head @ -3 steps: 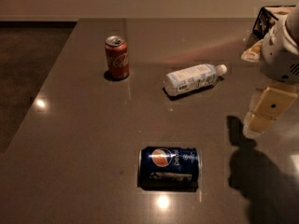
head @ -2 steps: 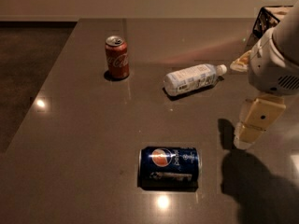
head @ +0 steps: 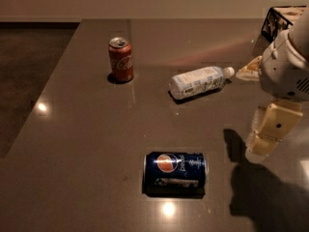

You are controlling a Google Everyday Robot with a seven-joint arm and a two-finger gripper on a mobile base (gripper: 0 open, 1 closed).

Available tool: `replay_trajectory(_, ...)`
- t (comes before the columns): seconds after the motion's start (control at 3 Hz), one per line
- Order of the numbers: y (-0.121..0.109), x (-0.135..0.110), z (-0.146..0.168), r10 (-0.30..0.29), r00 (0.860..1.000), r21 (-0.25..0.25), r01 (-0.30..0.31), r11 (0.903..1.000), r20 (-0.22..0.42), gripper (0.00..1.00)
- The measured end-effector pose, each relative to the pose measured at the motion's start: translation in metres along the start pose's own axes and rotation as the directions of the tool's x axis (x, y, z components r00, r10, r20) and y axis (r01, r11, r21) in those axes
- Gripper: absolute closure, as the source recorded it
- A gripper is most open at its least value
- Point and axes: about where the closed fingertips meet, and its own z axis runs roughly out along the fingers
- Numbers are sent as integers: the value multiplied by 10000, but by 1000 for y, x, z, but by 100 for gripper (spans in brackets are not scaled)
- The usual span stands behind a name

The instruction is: Place pepsi can upright

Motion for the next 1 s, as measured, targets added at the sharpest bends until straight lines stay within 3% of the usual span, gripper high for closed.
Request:
replay_trajectory(0.33, 33, -11, -5, -25, 9967, -1141, 118, 9934, 812, 0)
replay_trajectory(0.67, 62, -28, 5, 33, 9903, -1692, 205, 9854, 1392, 0)
replay_trajectory(1.0, 83, -49, 27, 47, 9913, -1326, 129, 9911, 1315, 0)
